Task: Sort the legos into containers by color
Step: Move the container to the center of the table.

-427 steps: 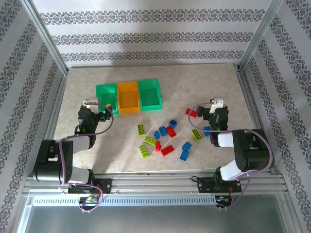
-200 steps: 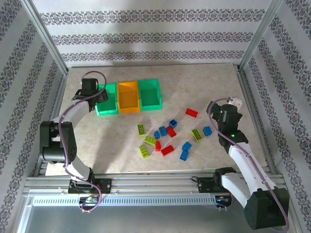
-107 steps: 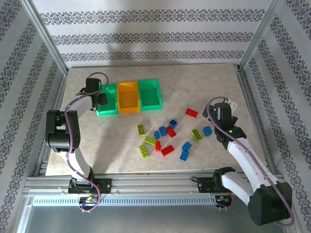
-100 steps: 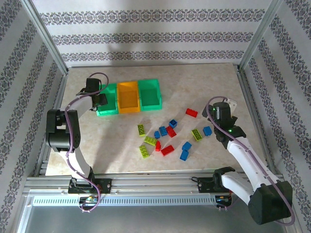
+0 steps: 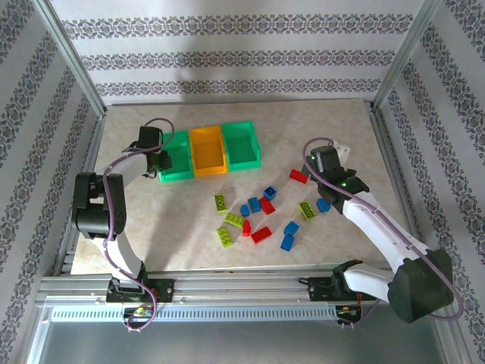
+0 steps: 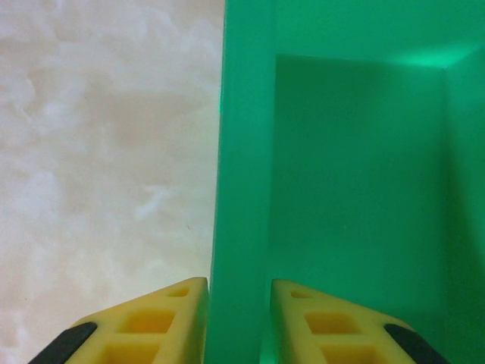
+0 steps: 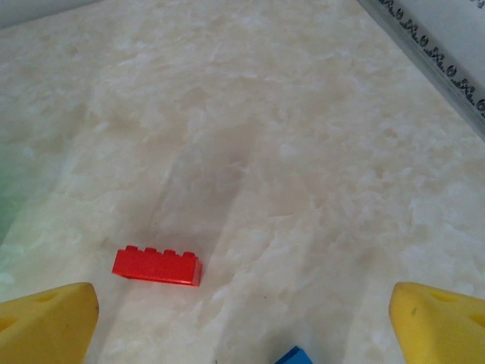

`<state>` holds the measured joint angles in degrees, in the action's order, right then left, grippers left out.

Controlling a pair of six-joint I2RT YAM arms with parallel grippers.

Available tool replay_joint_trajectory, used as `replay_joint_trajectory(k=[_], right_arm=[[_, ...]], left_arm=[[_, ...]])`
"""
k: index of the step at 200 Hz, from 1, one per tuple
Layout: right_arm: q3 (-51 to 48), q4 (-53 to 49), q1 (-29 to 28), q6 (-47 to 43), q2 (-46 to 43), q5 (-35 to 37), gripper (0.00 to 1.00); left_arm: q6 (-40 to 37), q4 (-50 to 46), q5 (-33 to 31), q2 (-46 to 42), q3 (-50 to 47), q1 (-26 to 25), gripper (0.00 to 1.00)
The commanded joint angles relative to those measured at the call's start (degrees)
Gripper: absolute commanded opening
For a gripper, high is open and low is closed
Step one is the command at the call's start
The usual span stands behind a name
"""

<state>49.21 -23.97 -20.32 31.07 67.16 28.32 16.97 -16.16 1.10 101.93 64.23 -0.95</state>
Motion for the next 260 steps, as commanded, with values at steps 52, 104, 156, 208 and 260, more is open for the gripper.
replay_joint_trajectory(k=[52, 104, 156, 208, 260], right_arm=[[1.94, -10.8, -3.41, 7.02, 1.58, -0.86, 0.98], [-1.57, -13.77, -3.59, 11.37, -1.11, -1.76, 0.98], [-3.9, -17.0, -3.5, 14.53, -1.27, -3.53, 0.98], [-5.48, -17.28, -0.95, 15.62, 1.63, -7.46, 0.98], [-7.13, -15.43, 2.82, 14.99, 2.37, -11.29, 0.92]], left_arm=[[4.34, -0.98, 0.97, -4.22, -4.19, -8.86, 0.2], [2.9, -1.05, 1.13, -2.0, -3.41, -12.77, 0.15], [7.91, -0.8, 0.19, -1.51, -2.98, -13.85, 0.15], [12.48, -0.08, -1.46, -0.88, -2.24, -15.04, 0.15], [12.65, -1.08, -4.03, -0.86, -1.42, -15.05, 0.2]])
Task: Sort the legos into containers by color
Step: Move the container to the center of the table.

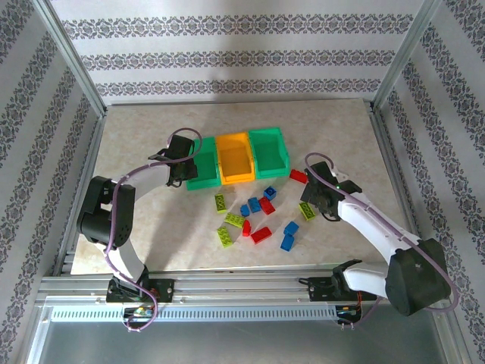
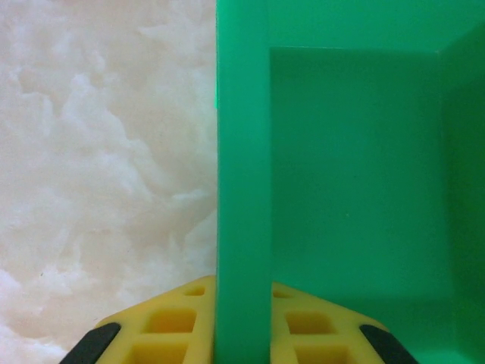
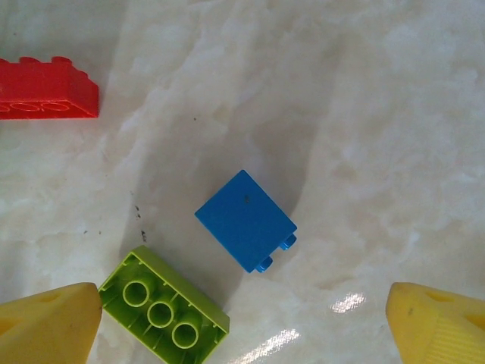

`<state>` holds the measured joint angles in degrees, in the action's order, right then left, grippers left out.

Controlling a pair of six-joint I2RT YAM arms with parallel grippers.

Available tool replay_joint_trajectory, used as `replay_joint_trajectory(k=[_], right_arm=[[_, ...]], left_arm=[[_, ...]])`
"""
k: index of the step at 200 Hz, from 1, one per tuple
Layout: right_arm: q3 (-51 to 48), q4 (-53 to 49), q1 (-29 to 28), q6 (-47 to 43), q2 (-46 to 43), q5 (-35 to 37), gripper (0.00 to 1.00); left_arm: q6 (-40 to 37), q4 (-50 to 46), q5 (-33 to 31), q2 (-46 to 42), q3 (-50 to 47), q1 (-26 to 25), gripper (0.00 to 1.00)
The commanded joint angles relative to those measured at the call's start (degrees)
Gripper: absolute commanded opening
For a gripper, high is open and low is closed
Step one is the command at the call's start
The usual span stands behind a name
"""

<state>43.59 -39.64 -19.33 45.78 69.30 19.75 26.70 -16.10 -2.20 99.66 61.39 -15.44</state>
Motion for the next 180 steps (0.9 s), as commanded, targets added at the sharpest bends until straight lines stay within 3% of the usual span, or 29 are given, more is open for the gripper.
replay_joint_trajectory(k=[1, 21, 86, 137, 160, 166, 180], right_arm=[[-1.55, 0.34, 1.97, 0.28, 0.22, -2.89, 0.92], [-2.11, 1.57, 3.59, -0.58, 0.39, -4.8, 0.88], [-2.64, 3.63, 7.21, -2.75, 3.3, -7.66, 0.83], [-1.32, 5.63, 9.06, -5.01, 7.57, -8.54, 0.8], [-0.82, 7.23, 10.22, -5.77, 9.77, -10.43, 0.77], [-0.66, 7.53, 10.35, -6.0, 10.46, -10.77, 0.76], [-0.03, 7.82, 10.5, -6.31, 12.14, -11.41, 0.74]], left_arm=[[2.92, -1.18, -0.8, 1.46, 1.44, -0.56, 0.2], [2.94, -1.32, -0.8, 1.68, 1.98, -0.63, 0.31], [3.72, -2.24, -0.53, -0.76, 3.65, -0.55, 0.5], [2.67, -2.87, -0.83, -5.95, 3.92, -0.39, 0.76], [2.16, -2.17, -1.86, -8.41, 2.7, -0.4, 0.91], [2.1, -1.66, -2.12, -9.16, 2.12, -0.39, 0.99], [1.88, -0.2, -2.67, -10.82, 0.48, -0.42, 1.0]])
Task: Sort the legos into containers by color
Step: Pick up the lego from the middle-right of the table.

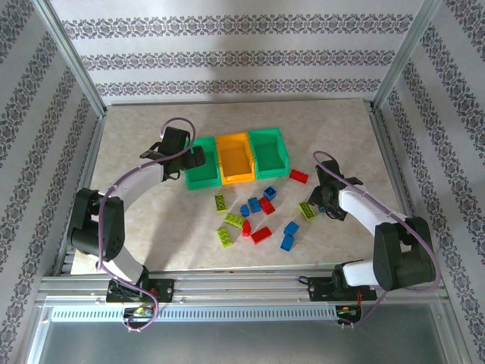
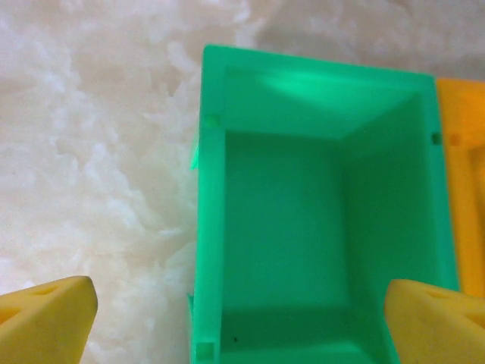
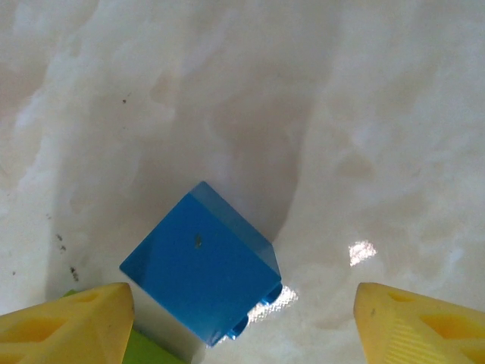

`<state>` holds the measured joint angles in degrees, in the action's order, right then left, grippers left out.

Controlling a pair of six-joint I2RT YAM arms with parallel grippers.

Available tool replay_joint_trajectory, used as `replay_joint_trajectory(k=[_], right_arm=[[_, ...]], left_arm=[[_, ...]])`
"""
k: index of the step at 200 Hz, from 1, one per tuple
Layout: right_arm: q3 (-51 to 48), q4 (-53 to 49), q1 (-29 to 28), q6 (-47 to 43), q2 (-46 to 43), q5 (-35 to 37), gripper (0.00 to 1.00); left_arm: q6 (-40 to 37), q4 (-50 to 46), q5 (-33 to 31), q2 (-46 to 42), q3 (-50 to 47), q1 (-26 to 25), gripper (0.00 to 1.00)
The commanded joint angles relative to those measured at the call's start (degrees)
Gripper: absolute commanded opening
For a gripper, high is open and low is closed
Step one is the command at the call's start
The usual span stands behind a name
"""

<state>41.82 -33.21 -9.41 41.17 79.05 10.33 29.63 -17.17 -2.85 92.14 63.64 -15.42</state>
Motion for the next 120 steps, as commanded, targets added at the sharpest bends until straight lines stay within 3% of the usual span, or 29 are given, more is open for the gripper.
replay_joint_trajectory(k=[1, 54, 120], right_arm=[[1.8, 1.39, 0.56, -1.75, 2.5, -2.07, 0.73], [3.0, 1.75, 1.05, -1.97, 7.03, -1.15, 0.66], [3.87, 2.36, 3.25, -2.23, 7.86, -0.35, 0.64]], left_arm=[[-1.06, 0.98, -2.04, -3.47, -1.85, -0.42, 1.0], [-2.48, 5.74, -6.4, -11.0, -8.17, -0.47, 1.0], [-5.62, 10.46, -11.4, -22.75, -15.68, -0.42, 1.0]])
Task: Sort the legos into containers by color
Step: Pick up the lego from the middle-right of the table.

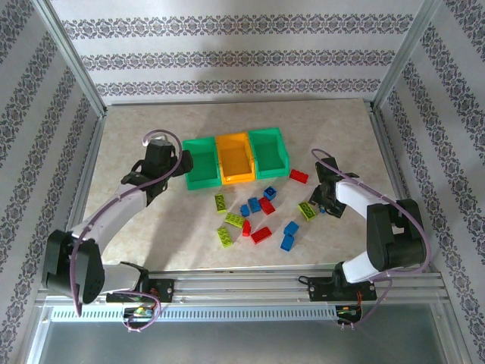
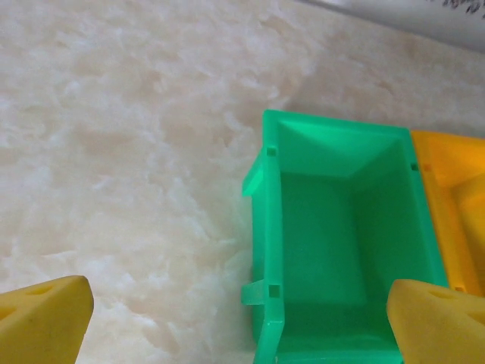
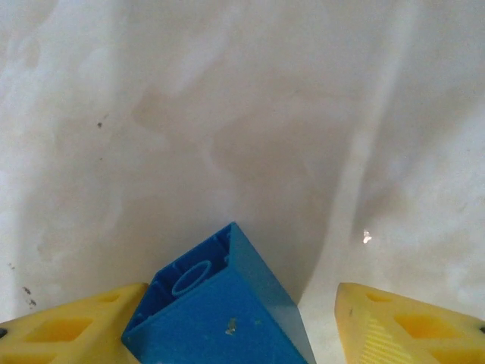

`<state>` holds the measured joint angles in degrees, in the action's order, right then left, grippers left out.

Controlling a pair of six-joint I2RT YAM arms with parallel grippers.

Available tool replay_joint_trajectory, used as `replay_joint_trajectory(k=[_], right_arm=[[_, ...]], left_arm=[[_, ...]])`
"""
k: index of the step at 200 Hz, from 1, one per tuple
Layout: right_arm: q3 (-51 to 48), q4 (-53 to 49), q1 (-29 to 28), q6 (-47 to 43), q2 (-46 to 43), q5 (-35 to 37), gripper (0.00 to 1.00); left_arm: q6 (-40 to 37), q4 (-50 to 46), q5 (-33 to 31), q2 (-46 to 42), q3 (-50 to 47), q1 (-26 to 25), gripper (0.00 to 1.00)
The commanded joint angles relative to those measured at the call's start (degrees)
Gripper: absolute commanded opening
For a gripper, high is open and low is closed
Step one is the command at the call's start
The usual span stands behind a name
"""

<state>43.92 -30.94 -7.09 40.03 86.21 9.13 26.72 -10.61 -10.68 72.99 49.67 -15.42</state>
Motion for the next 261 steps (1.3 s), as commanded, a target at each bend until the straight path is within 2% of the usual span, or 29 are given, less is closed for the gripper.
replay_joint_trajectory(k=[1, 67, 110, 138, 164, 194, 261], right_arm=[[1.84, 0.09, 0.94, -1.14, 0.7, 0.88, 0.63], [1.02, 0.99, 1.03, 0.03, 0.75, -2.73, 0.52], [-0.06, 1.24, 0.66, 0.75, 0.21, -3.42, 0.34], [1.71, -0.08, -1.75, 0.92, -1.39, -1.79, 0.25], [5.95, -1.83, -6.02, 0.97, -2.78, 1.51, 0.19], [12.59, -1.06, -12.27, -0.04, -1.24, 3.76, 0.18], [33.74, -1.53, -20.83, -7.44, 14.03, 5.12, 0.16]], left_arm=[[-2.72, 3.92, -3.66, -3.81, -1.74, -0.41, 1.0], [-2.84, 3.76, -6.93, -6.79, -3.6, -0.4, 1.0], [-2.82, 3.62, -7.27, -6.9, -4.0, -0.47, 1.0], [-2.79, 3.73, -7.57, -7.15, -4.48, -0.41, 1.0], [-2.81, 4.1, -8.04, -7.68, -5.09, -0.4, 1.0], [-2.36, 5.04, -7.8, -8.22, -5.9, -0.31, 1.0], [-1.58, 4.27, -6.93, -9.13, -6.47, -0.14, 1.0]])
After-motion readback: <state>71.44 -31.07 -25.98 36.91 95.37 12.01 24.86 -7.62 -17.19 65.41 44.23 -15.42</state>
